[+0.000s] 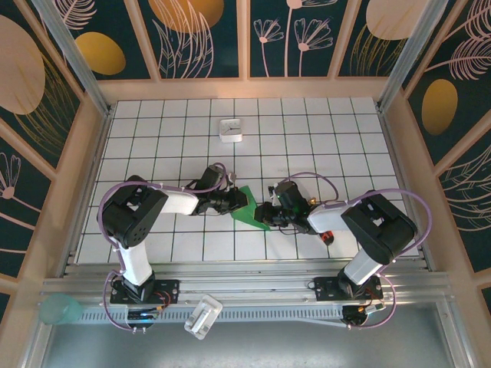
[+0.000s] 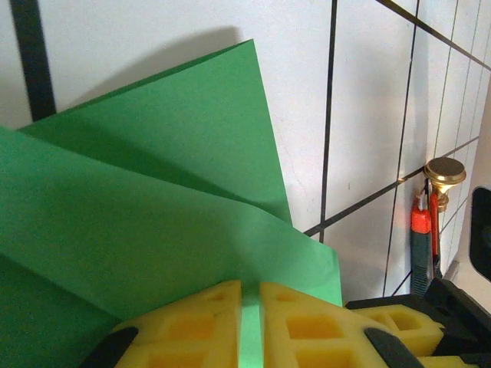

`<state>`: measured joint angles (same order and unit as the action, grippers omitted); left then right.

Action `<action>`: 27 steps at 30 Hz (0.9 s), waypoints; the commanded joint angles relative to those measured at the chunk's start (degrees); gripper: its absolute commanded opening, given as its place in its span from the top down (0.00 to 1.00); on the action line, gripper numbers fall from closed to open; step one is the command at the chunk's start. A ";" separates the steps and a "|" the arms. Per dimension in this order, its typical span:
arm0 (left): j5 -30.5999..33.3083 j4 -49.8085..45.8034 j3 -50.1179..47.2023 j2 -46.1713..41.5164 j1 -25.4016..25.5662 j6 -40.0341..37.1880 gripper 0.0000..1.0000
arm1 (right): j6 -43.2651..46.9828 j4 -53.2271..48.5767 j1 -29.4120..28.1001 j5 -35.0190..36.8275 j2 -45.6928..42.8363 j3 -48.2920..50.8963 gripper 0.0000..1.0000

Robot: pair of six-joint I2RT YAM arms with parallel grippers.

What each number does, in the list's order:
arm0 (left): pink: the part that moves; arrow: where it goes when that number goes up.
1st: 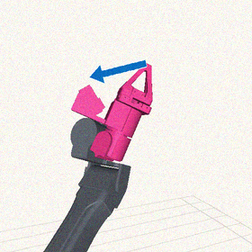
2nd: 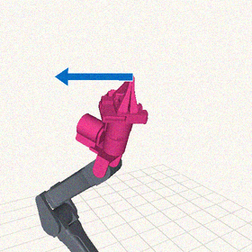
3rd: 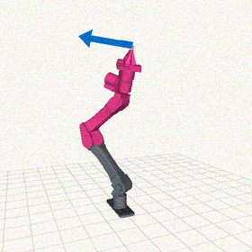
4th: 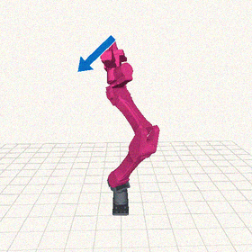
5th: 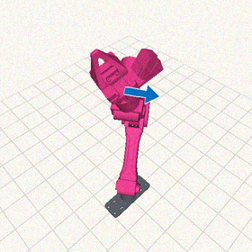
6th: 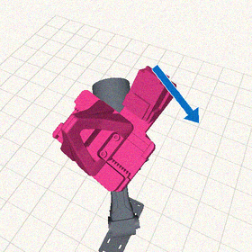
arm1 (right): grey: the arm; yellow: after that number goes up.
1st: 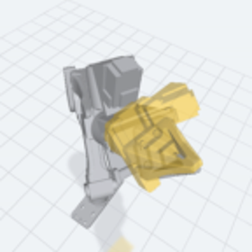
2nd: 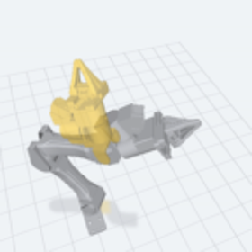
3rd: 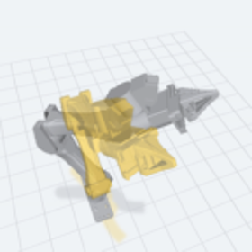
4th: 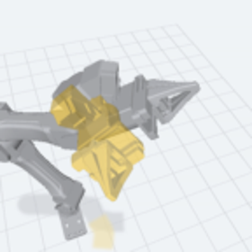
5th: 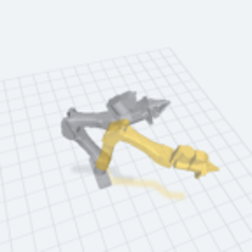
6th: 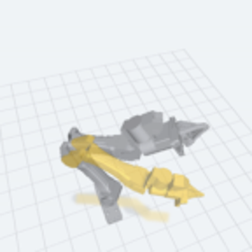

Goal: Fold a paper plane with a square sheet of paper (pick it up from the middle)
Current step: Fourth fold the wing at the center of the table.

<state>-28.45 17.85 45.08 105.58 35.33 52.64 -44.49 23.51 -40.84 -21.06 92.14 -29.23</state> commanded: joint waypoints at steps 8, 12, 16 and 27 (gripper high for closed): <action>-0.07 0.98 -1.16 -2.17 -0.85 -0.67 0.81 | 0.44 -3.01 0.59 1.37 0.41 -0.52 0.95; -2.56 4.20 -0.98 -3.29 -0.70 0.57 0.78 | 0.52 -3.21 0.63 1.28 0.72 -0.65 0.96; -4.43 6.39 -0.45 -3.81 -0.07 1.14 0.74 | 0.62 -3.38 0.59 1.46 0.68 -0.74 0.96; -7.00 6.19 3.00 0.47 0.76 0.03 0.69 | 0.41 -3.12 0.62 1.46 0.93 -0.74 0.95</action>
<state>-33.82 22.74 46.37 104.33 35.92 53.19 -44.45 22.52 -40.80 -20.69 92.16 -29.23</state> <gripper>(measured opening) 0.305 0.048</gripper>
